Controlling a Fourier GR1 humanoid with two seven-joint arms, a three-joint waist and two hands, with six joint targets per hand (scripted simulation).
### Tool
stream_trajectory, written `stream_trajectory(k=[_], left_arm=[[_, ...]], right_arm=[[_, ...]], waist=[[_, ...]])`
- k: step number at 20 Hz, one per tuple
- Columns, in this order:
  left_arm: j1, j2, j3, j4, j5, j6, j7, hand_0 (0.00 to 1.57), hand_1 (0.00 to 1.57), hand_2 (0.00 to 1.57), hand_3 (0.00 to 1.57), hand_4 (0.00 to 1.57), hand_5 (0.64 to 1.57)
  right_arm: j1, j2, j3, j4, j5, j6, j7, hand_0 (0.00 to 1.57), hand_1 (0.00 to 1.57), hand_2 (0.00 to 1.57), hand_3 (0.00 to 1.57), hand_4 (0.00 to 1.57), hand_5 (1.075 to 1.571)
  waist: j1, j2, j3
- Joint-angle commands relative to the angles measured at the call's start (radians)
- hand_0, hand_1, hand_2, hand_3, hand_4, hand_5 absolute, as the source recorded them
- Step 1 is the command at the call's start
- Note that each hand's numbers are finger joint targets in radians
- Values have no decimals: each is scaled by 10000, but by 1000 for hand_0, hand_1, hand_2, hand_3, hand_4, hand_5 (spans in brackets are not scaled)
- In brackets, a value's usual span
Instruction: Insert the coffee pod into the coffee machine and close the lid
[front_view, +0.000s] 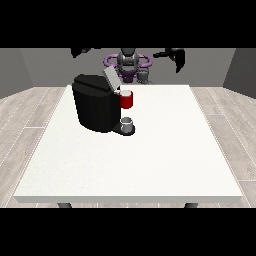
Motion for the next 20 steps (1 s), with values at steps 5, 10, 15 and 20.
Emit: stream_trajectory(k=[5,10,15,20], left_arm=[[1222,-338,-272,-1213,739,-725,151,0,0,0,0,0,1571],[1461,-532,-643,-2390,993,5,411,0,0,0,0,103,1571],[1935,-499,-796,-3581,1651,-65,1118,0,0,0,0,0,1571],[2154,-72,-886,-4501,2251,-666,1657,0,0,0,0,0,1571]], right_arm=[[-1125,-305,339,-474,171,246,1262,0,0,0,0,0,1571],[-1354,-17,1031,-620,700,512,782,0,0,0,0,215,1571],[-1815,-34,666,-22,486,804,525,0,0,0,0,0,1571],[-2759,-285,-182,858,-59,1000,472,0,0,0,0,0,1571]], waist=[[897,-29,4],[545,817,4],[670,1456,5],[980,2025,6]])
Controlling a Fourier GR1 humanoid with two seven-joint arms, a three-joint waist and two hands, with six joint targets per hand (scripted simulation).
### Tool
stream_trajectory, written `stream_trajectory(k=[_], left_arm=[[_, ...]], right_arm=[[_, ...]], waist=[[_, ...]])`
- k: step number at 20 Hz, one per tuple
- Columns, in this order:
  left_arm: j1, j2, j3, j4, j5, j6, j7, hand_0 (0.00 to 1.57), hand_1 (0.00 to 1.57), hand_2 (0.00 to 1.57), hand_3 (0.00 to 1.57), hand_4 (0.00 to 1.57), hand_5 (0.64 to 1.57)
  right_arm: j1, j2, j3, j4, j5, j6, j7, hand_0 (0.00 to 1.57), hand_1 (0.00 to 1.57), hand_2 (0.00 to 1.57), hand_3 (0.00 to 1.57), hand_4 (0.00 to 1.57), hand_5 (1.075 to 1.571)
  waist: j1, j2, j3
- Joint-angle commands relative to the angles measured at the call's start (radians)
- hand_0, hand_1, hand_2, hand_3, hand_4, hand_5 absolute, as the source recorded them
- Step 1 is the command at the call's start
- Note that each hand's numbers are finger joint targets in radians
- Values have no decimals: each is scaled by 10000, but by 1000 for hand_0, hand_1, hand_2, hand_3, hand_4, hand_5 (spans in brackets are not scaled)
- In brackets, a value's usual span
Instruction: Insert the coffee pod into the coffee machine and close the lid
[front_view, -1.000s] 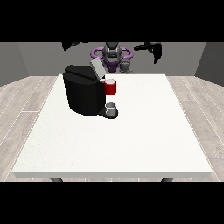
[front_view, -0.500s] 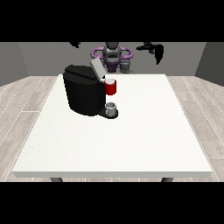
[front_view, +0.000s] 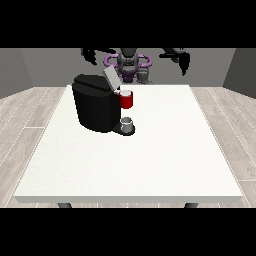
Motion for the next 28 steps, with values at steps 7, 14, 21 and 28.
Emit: stream_trajectory(k=[7,14,21,28], left_arm=[[541,-114,-700,-1627,6,631,164,0,0,0,0,0,1571],[1535,279,-812,-2457,560,387,210,0,0,0,0,0,1571],[808,988,-357,-1836,887,398,119,0,0,0,0,0,1571],[684,862,-502,-1945,834,989,216,0,0,0,0,0,1571]], right_arm=[[-1410,-475,-765,1771,-246,623,-843,0,0,0,0,0,1571],[-1449,-347,-625,2568,25,759,-1189,0,0,0,0,0,1571],[-2952,-220,-580,2609,200,442,-379,0,0,0,0,0,1571],[-2943,348,-20,3203,705,379,-860,0,0,0,0,0,1571]], waist=[[92,1335,0],[-139,1260,-1],[-375,1665,-4],[-406,1747,-3]])
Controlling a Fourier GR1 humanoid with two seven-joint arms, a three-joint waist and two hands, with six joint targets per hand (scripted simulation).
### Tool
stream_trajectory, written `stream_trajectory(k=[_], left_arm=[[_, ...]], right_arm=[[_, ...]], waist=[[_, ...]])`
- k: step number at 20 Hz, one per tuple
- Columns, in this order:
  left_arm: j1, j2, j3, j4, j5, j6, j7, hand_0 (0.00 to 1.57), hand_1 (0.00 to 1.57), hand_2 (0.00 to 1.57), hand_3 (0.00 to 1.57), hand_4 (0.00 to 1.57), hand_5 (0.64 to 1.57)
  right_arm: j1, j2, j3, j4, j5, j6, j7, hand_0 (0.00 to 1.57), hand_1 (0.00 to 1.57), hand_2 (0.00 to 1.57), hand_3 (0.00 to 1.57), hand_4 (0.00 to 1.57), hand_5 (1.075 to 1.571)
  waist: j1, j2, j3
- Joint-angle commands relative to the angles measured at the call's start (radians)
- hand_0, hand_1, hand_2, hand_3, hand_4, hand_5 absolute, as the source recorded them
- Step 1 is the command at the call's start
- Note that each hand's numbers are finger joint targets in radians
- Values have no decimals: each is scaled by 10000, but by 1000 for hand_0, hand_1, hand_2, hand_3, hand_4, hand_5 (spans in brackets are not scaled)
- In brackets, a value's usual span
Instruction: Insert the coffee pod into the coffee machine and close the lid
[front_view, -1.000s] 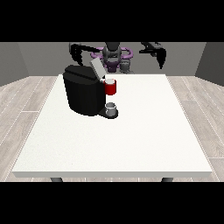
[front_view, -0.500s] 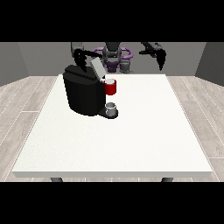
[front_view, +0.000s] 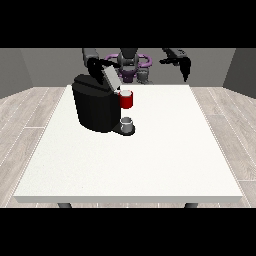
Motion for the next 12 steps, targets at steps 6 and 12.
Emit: stream_trajectory(k=[6,12], left_arm=[[11,-51,-370,-682,194,206,901,0,0,0,0,0,1571],[477,225,111,752,-15,310,-1104,0,0,0,0,169,1571]], right_arm=[[-475,-385,-312,1048,84,366,-717,0,0,0,0,0,1571],[-611,634,646,398,570,-2,103,0,0,0,0,114,1571]], waist=[[352,66,18],[-192,-32,12]])
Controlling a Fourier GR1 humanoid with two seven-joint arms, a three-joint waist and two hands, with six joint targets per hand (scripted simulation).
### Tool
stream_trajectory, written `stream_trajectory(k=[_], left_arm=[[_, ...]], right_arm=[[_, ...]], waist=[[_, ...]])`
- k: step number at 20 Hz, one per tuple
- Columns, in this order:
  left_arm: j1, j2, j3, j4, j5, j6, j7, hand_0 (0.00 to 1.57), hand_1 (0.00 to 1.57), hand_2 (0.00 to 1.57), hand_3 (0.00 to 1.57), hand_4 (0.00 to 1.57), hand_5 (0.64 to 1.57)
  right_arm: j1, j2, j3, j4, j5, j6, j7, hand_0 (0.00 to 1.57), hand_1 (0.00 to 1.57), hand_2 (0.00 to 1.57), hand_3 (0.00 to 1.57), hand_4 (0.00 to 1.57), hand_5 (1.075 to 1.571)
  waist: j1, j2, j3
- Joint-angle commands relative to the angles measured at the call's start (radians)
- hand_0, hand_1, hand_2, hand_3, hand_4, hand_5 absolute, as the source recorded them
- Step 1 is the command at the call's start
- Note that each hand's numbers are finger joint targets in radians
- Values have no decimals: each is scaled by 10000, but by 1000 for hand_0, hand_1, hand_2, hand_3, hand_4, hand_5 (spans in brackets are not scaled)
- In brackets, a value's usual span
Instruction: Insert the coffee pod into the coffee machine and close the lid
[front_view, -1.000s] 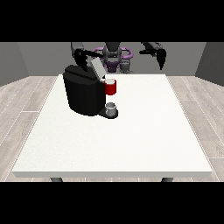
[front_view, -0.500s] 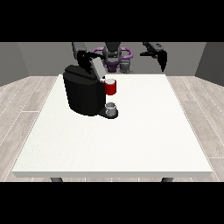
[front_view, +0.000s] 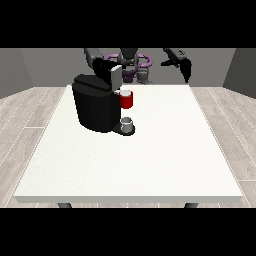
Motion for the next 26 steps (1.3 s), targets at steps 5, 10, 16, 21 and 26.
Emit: stream_trajectory(k=[5,10,16,21,26], left_arm=[[109,320,161,369,336,-266,-145,0,0,0,0,181,1571],[-431,200,117,892,-28,127,-1058,0,0,0,0,0,1571],[198,-306,-667,-193,-101,155,-819,0,0,0,0,165,1571],[82,-556,-794,-190,-64,340,-723,0,0,0,0,192,1571],[755,-34,-313,156,251,32,-316,0,0,0,0,192,1571]], right_arm=[[-279,537,616,129,629,-198,141,0,0,0,0,61,1571],[-1136,784,1039,-100,1159,-452,302,0,0,0,0,124,1571],[-992,641,501,523,973,-304,-124,0,0,0,0,125,1571],[-537,918,713,86,579,498,-921,0,0,0,0,178,1571],[1902,1307,1681,-886,-909,251,-1437,0,0,0,0,286,1571]], waist=[[49,-151,14],[-363,168,10],[163,-243,16],[-315,-481,16],[-688,-1728,21]])
